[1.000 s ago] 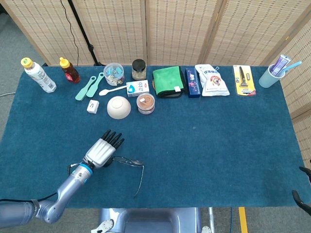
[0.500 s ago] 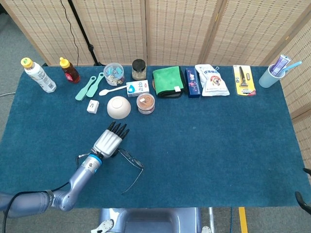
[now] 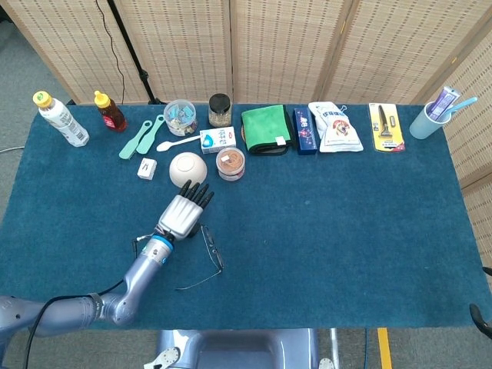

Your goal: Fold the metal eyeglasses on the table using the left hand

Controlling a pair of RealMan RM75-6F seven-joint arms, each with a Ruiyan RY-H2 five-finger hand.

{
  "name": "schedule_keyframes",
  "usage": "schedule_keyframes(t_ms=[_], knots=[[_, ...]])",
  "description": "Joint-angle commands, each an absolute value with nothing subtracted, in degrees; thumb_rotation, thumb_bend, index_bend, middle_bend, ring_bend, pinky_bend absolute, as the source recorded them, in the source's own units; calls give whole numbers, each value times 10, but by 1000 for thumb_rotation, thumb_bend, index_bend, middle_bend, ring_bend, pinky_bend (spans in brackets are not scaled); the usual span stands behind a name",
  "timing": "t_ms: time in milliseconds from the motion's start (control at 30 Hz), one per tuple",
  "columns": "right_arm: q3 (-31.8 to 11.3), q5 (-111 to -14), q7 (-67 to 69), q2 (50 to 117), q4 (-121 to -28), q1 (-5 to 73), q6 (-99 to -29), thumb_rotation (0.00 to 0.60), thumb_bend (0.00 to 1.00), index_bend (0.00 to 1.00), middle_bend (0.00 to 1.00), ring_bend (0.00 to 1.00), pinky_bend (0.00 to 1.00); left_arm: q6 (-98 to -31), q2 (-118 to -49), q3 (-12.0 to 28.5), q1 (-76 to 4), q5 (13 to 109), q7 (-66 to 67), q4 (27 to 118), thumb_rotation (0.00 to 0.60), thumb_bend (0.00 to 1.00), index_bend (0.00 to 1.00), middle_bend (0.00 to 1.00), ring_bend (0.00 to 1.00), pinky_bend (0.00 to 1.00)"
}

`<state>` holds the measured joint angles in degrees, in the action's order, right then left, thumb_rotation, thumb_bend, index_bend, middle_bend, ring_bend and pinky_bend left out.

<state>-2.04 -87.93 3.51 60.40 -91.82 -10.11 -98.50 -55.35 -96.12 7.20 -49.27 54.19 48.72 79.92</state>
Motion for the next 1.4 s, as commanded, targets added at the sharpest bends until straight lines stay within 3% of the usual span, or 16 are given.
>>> schedule_keyframes(t_ms=[33,367,667,967,1400], knots=[[-21,-880,35,605,-918,-100,-984,600,310,231,89,104,210,-564,-935,59,-482,554,482,830,410,388,0,0,0,0],[-21,-893,34,609,-919,-93,-980,600,311,232,89,104,210,-624,-827,-18,-421,668,443,1002,409,386,0,0,0,0],[-19,-898,37,609,-918,-96,-986,600,311,232,89,104,210,-640,-821,-62,-399,701,503,1080,360,343,0,0,0,0],[-18,-892,50,611,-907,-102,-991,600,311,234,89,104,210,-648,-872,-76,-383,704,556,1073,344,309,0,0,0,0],[-18,-886,62,613,-896,-107,-990,600,311,236,89,104,210,-658,-924,-64,-372,690,611,1027,336,309,0,0,0,0]])
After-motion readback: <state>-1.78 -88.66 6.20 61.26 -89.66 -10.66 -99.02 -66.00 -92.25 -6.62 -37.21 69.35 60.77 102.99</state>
